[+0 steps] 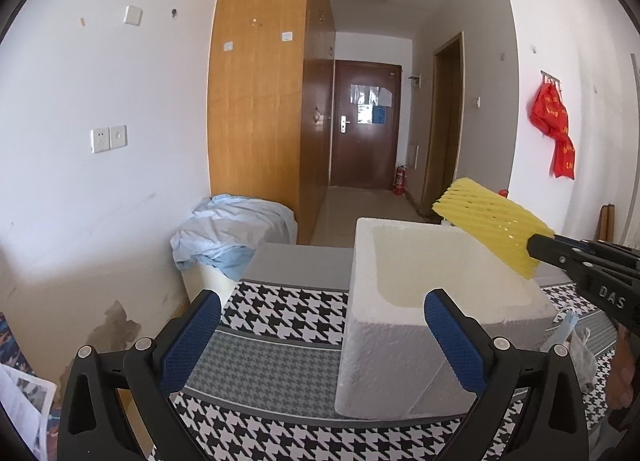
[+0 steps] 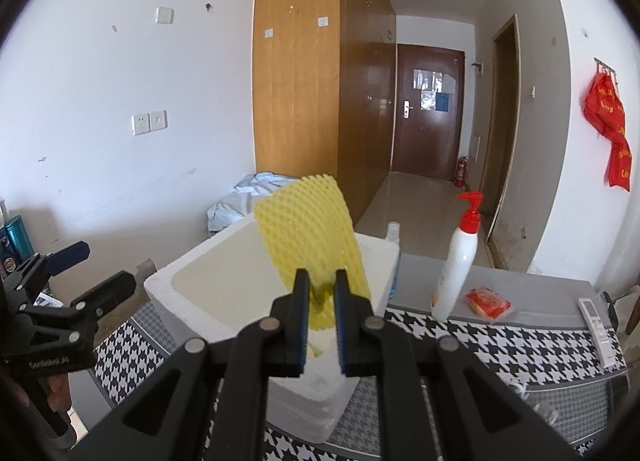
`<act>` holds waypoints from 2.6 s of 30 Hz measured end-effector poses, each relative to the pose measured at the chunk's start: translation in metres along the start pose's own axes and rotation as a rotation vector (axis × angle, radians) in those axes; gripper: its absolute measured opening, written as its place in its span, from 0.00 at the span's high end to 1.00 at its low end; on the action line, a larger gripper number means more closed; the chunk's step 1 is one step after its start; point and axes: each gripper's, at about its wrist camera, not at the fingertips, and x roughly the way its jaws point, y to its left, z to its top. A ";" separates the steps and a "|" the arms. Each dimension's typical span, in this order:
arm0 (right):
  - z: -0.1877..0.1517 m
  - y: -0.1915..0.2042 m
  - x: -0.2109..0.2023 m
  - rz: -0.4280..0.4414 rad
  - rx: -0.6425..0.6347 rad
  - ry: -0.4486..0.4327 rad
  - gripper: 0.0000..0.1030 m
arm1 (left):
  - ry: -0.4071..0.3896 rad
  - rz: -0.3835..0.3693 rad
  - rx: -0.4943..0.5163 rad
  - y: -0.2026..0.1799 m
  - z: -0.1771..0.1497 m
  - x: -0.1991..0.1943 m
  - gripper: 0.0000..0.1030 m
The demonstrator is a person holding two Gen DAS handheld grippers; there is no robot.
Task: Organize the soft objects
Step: 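Lower the yellow foam net into the white foam box, open the right tool, then move both tools back from the box toward the white cloth and grey sock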
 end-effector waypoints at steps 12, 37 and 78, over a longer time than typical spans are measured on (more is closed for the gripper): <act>0.002 0.012 0.019 0.008 -0.007 0.036 0.83 | 0.005 -0.009 0.005 0.003 -0.008 -0.008 0.01; -0.012 0.017 -0.010 0.051 0.019 0.010 0.20 | 0.035 -0.043 0.001 -0.002 -0.014 -0.022 0.01; -0.084 -0.038 -0.082 0.017 0.053 -0.043 0.14 | -0.031 -0.130 -0.025 -0.058 -0.045 -0.053 0.01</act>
